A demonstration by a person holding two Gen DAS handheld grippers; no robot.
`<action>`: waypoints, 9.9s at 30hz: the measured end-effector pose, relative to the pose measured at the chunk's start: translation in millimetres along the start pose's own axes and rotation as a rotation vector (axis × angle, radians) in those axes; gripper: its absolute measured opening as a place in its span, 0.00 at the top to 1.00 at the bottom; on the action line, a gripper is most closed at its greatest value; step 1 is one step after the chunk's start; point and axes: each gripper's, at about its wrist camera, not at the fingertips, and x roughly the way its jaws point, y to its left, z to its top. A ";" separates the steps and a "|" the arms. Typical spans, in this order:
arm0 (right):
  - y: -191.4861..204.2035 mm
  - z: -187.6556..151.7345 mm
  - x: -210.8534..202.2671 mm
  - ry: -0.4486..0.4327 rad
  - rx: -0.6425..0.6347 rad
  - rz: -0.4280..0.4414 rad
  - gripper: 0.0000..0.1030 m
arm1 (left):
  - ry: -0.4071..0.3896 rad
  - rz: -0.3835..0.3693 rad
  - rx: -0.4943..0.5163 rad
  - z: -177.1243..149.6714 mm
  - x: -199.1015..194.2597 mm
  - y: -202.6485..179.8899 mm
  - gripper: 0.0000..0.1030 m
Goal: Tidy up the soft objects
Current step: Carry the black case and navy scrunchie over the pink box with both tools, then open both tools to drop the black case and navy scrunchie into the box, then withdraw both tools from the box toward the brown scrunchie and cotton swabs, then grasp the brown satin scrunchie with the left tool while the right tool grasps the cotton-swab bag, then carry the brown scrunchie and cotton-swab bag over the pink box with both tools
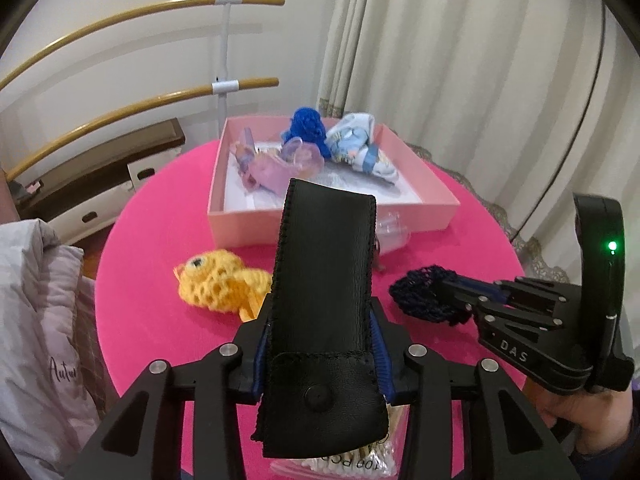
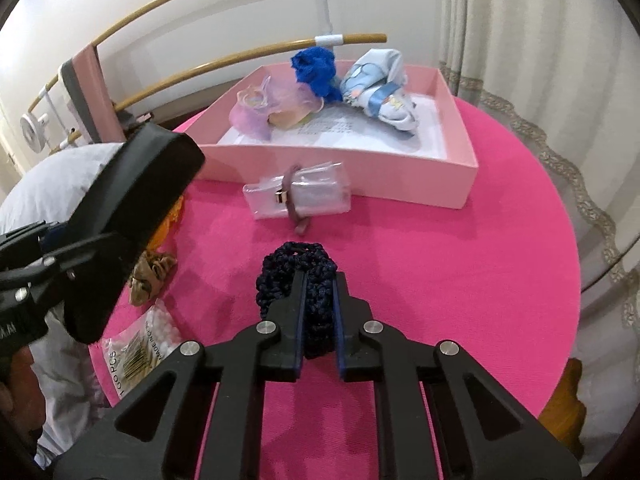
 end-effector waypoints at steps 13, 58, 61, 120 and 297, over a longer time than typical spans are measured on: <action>1.4 19.3 -24.1 -0.064 -0.006 0.011 0.90 | -0.060 0.035 0.025 20.1 -12.5 -2.3 0.63; -40.3 165.8 15.3 -0.137 0.036 -0.041 0.90 | -0.072 0.113 0.006 165.9 106.2 -5.7 0.62; -42.6 164.4 25.7 -0.116 0.039 -0.041 0.89 | -0.063 0.124 0.013 166.8 113.8 -9.9 0.62; 9.0 44.8 -145.3 -0.451 0.101 -0.202 0.00 | -0.315 0.319 0.000 8.2 -66.2 -42.8 0.00; -43.8 193.7 -8.0 -0.239 0.013 -0.063 0.72 | -0.115 0.081 0.040 173.6 113.6 -24.7 0.80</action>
